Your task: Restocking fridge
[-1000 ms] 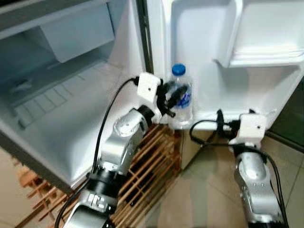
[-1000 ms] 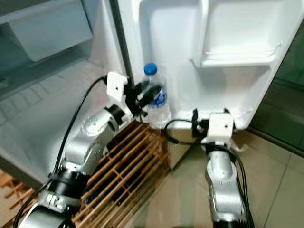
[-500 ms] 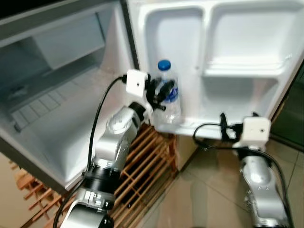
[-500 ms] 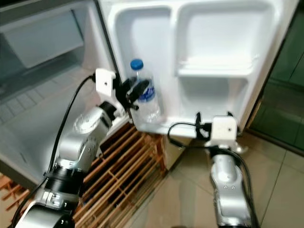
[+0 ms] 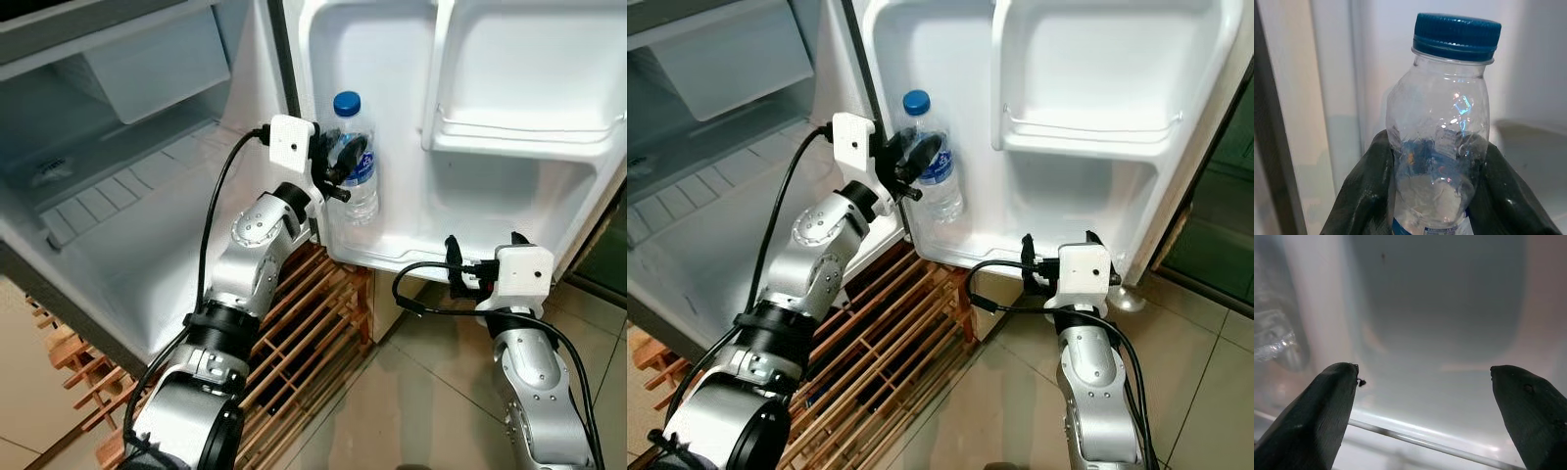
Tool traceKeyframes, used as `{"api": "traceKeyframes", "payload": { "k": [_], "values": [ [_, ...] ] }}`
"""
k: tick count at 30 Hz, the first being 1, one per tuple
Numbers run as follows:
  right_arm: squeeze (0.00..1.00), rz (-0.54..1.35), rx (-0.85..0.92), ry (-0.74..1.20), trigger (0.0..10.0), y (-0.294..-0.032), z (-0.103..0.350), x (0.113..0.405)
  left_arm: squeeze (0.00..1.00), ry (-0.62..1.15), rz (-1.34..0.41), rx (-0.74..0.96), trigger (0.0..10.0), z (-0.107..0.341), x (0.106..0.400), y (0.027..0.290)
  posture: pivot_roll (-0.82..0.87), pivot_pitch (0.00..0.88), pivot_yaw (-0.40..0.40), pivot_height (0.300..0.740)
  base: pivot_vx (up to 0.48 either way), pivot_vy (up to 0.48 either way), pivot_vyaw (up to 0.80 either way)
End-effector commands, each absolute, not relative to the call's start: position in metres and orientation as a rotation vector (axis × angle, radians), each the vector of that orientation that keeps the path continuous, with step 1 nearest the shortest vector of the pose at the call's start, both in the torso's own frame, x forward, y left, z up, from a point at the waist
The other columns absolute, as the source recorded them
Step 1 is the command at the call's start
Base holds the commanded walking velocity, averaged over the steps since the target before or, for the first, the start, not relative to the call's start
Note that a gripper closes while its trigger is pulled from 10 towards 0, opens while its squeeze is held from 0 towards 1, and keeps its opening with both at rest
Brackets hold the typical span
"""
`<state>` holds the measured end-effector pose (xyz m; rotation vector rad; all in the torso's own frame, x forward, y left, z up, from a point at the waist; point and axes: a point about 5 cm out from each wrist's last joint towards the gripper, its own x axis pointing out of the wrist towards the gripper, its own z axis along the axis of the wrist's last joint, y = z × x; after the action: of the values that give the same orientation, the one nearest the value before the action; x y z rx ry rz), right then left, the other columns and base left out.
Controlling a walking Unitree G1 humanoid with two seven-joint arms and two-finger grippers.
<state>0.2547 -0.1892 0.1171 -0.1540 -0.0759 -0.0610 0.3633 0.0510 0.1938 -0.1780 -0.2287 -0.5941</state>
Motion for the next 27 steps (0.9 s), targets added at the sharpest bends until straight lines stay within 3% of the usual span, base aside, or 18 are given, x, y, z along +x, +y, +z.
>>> {"api": "traceKeyframes", "payload": {
  "k": [1,10,17,18,27],
  "values": [
    [0.00,-0.036,-0.146,-0.101,10.0,-0.183,0.124,0.254,0.00,-0.264,-0.564,-0.193,10.0,0.194,0.368,0.057,-0.25,0.000,0.131,0.740,0.000,0.000,0.00],
    [0.00,0.014,-0.142,-0.165,10.0,-0.177,0.146,0.247,0.00,-0.195,-0.603,-0.130,10.0,0.169,0.365,0.029,-0.28,0.000,0.138,0.740,0.000,0.000,0.00],
    [0.00,0.079,-0.107,-0.064,10.0,-0.187,0.136,0.231,0.00,-0.134,-0.590,-0.079,10.0,0.153,0.364,0.017,-0.29,0.000,0.134,0.740,0.000,0.000,0.00],
    [0.00,0.075,-0.106,-0.065,10.0,-0.188,0.137,0.231,1.00,-0.126,-0.593,-0.087,10.0,0.153,0.364,0.017,-0.29,0.000,0.134,0.740,0.000,0.000,0.00],
    [0.00,0.094,-0.093,-0.048,10.0,-0.182,0.138,0.230,1.00,-0.152,-0.579,-0.088,10.0,0.161,0.368,0.015,-0.29,0.000,0.133,0.740,0.000,0.000,0.00]
  ]
}}
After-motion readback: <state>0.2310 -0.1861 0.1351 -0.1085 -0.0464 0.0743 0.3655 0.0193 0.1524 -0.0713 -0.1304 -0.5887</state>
